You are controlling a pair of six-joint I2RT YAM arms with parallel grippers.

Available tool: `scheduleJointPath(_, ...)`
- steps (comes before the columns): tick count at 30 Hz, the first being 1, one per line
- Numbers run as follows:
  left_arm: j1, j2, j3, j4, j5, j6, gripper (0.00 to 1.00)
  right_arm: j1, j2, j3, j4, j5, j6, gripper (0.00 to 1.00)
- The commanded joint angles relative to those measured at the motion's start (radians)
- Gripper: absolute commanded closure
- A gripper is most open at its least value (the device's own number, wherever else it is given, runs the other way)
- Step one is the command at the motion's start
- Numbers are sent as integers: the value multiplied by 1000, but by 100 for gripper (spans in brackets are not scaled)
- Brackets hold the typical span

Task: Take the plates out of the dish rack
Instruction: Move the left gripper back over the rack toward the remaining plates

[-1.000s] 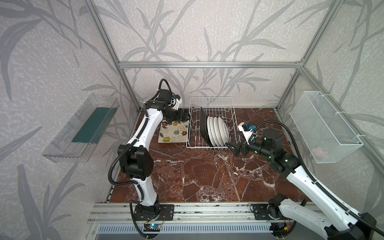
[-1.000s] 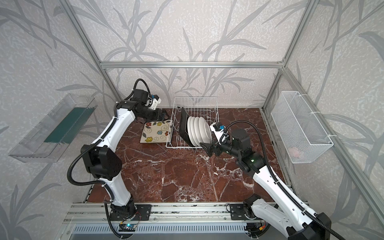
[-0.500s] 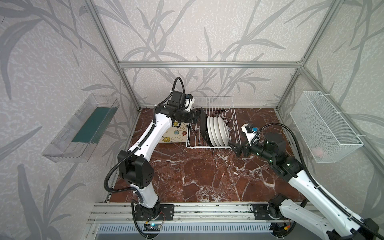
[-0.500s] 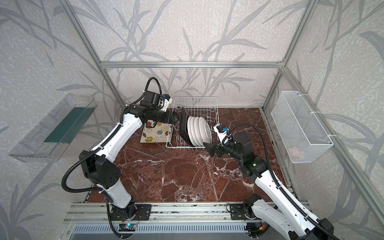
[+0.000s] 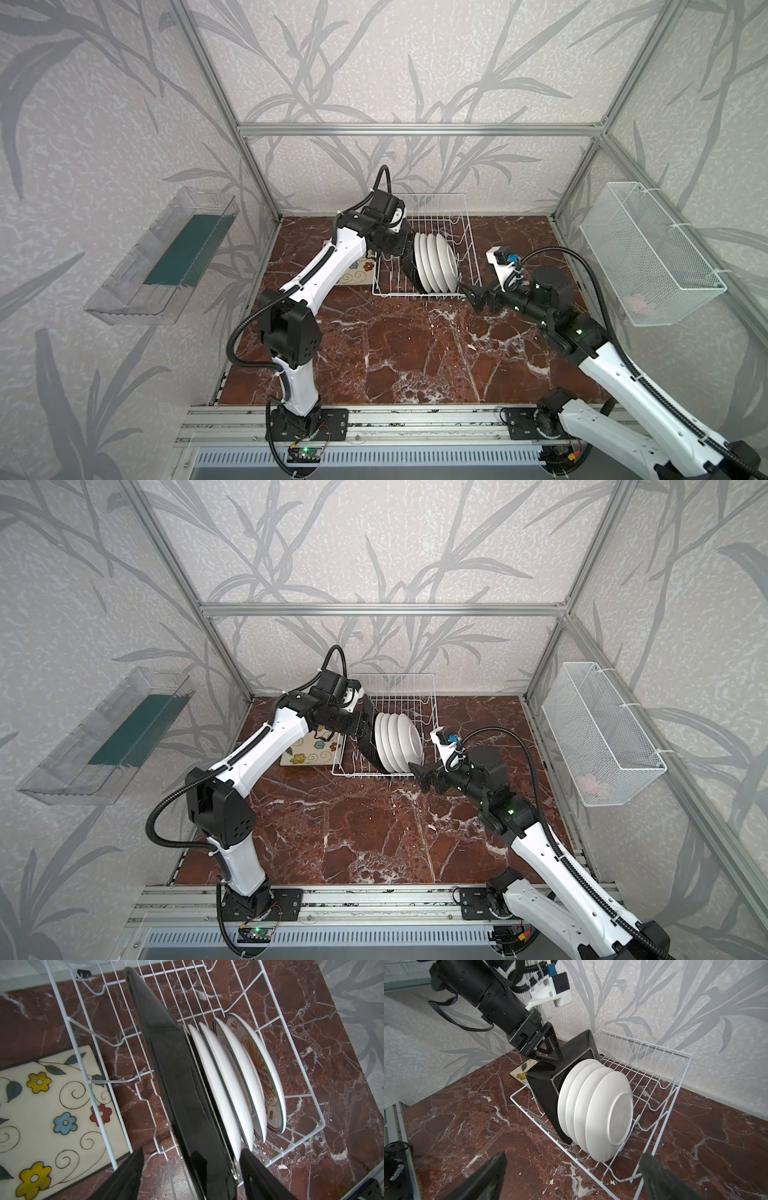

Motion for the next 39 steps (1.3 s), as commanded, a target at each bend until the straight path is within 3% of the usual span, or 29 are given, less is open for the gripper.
scheduleJointPath(1,-8,21,29,-13,-30,-44,33,6,-19,-12,-3,13,0,1)
scheduleJointPath(11,-16,69,24,52,-14,-122,47,5,-17,-15,-5,15,1,1)
scheduleJointPath(24,-19,129,66,33,18,-151,56,5,-35,-23,-11,26,-10,1)
scheduleJointPath(39,-20,105,89,7,-24,-153,65,5,-40,-24,-11,21,-6,1)
